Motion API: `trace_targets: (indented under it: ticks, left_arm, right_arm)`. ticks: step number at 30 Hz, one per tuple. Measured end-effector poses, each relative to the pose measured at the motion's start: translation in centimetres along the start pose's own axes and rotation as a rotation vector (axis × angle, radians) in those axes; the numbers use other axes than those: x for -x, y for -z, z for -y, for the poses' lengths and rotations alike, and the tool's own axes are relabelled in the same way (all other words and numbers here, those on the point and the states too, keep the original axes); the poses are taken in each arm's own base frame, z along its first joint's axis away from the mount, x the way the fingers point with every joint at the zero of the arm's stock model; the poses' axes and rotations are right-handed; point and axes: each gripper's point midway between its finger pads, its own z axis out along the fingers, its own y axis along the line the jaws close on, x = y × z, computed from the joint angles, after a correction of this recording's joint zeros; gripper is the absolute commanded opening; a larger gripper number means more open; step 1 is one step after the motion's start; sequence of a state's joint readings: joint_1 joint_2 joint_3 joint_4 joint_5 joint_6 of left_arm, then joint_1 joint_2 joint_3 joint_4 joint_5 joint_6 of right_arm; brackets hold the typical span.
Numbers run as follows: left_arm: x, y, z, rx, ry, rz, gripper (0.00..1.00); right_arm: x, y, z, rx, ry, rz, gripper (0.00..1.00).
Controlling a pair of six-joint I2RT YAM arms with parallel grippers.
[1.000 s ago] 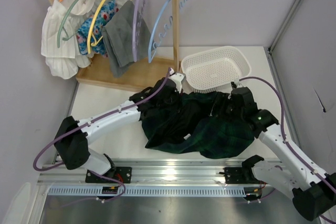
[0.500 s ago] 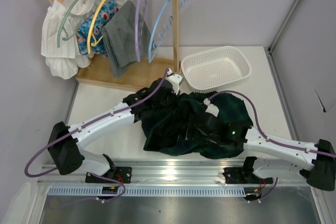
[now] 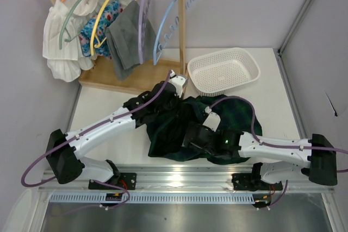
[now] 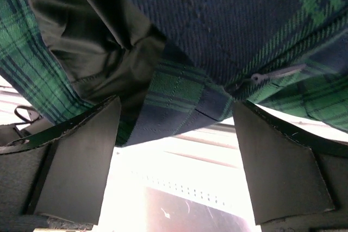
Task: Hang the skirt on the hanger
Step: Move the skirt to the center of the board
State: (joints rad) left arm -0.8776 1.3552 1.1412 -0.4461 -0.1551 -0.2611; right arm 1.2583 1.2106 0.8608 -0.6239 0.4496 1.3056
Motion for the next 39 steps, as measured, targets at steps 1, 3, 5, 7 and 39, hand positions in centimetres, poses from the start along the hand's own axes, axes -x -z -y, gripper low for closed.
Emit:
trace_targets:
  ticks: [1, 3, 5, 7, 39]
  left_arm:
    - [0.1, 0.1, 0.0, 0.000, 0.000, 0.002, 0.00]
    - [0.2, 0.3, -0.1, 0.004, 0.001, 0.006, 0.00]
    - [0.3, 0.5, -0.3, 0.011, 0.002, 0.014, 0.00]
    - [0.5, 0.7, -0.4, 0.018, 0.003, 0.022, 0.00]
    - [9.9, 8.8, -1.0, 0.014, 0.027, 0.174, 0.00]
  right_arm:
    - [0.0, -0.1, -0.2, 0.003, -0.003, 0.008, 0.88]
    - [0.1, -0.5, -0.4, 0.003, -0.004, 0.020, 0.86]
    - [0.0, -1.2, -0.4, -0.018, 0.006, 0.032, 0.83]
    - [0.0, -2.1, -0.7, -0.045, 0.020, 0.040, 0.80]
    - [20.1, 18.1, 7.1, 0.042, -0.078, 0.543, 0.00]
